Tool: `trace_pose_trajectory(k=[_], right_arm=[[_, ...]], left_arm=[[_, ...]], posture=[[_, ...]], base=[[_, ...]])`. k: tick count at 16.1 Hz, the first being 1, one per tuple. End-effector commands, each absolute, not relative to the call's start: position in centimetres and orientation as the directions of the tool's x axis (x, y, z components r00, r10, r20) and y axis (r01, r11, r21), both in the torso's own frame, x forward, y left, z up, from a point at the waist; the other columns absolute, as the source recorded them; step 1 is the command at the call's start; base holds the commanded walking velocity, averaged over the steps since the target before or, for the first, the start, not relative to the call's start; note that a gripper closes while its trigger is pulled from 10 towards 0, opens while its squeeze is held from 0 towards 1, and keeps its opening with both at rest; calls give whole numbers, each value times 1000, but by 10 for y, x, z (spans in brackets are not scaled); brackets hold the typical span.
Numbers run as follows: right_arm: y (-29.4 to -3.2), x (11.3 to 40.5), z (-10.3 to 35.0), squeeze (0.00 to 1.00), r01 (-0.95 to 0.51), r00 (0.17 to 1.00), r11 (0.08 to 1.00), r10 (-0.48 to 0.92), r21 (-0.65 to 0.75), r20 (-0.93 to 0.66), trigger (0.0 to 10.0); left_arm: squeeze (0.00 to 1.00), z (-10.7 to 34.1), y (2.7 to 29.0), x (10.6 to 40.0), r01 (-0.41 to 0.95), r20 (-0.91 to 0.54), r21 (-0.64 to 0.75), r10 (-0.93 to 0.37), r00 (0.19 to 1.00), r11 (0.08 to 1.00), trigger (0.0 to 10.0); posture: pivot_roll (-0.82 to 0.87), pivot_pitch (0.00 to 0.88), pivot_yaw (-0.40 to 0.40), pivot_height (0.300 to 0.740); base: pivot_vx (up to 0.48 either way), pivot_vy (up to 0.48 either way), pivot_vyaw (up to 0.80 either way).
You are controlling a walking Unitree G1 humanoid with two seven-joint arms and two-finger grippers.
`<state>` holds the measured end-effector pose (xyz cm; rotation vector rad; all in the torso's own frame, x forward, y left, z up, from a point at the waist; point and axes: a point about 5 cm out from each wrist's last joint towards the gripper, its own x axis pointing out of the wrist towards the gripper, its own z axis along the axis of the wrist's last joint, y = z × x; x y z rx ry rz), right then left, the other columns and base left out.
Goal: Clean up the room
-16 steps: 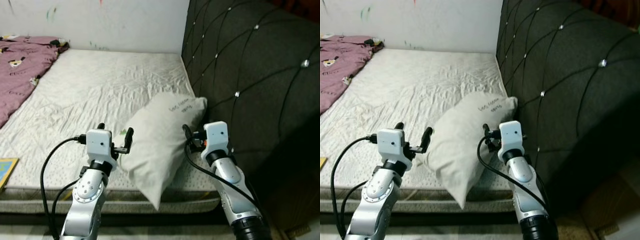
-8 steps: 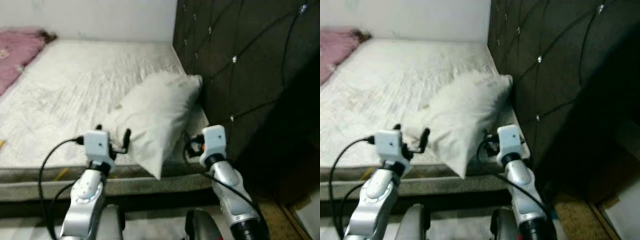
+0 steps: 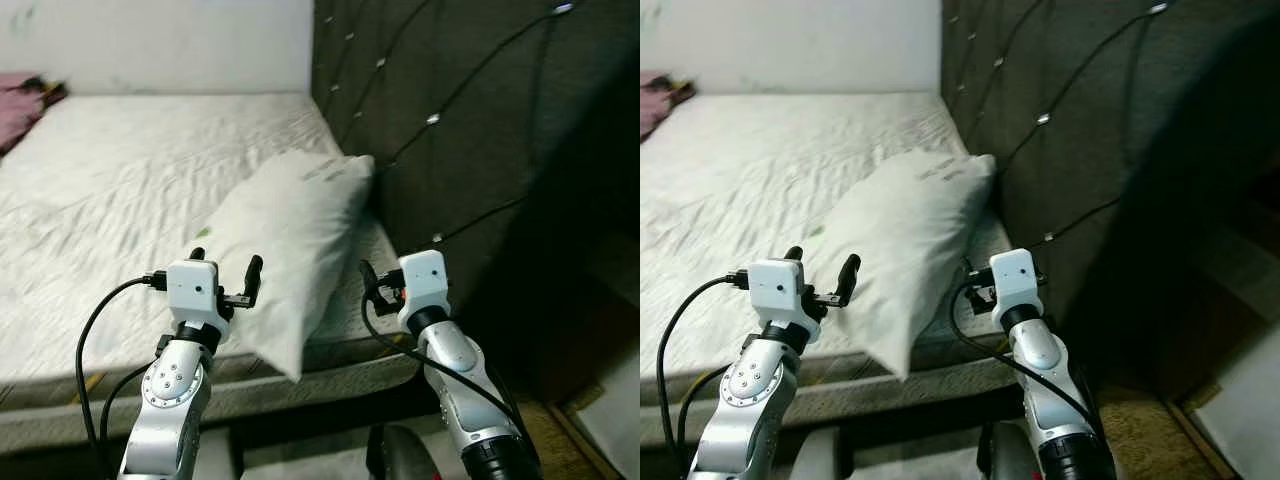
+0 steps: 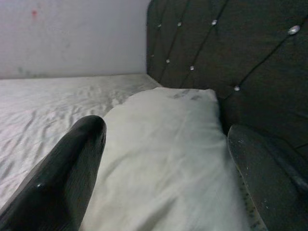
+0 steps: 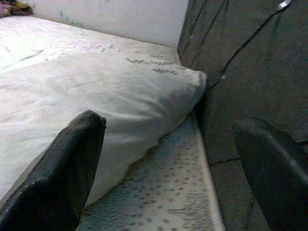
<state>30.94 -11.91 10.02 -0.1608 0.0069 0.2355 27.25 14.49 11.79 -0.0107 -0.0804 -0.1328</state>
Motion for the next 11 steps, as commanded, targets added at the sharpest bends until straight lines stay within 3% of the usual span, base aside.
trace_pose_trajectory(k=[1, 7, 11], right_arm=[[-117, 315, 112, 0, -234, 970, 958, 240, -164, 20, 10000], [-115, 317, 119, 0, -269, 959, 949, 279, -165, 44, 10000], [-115, 316, 117, 0, -279, 956, 942, 291, -188, 37, 10000]], left_arm=[[0, 121, 143, 274, 144, 95, -2, -143, 985, 990, 10000], [0, 122, 142, 276, 136, 98, -1, -135, 986, 991, 10000], [0, 123, 142, 278, 124, 93, 9, -124, 988, 992, 10000]], posture=[[0, 0, -31, 595], [4, 0, -31, 595], [4, 0, -30, 595]], base=[[480, 0, 0], [454, 0, 0], [0, 0, 800]])
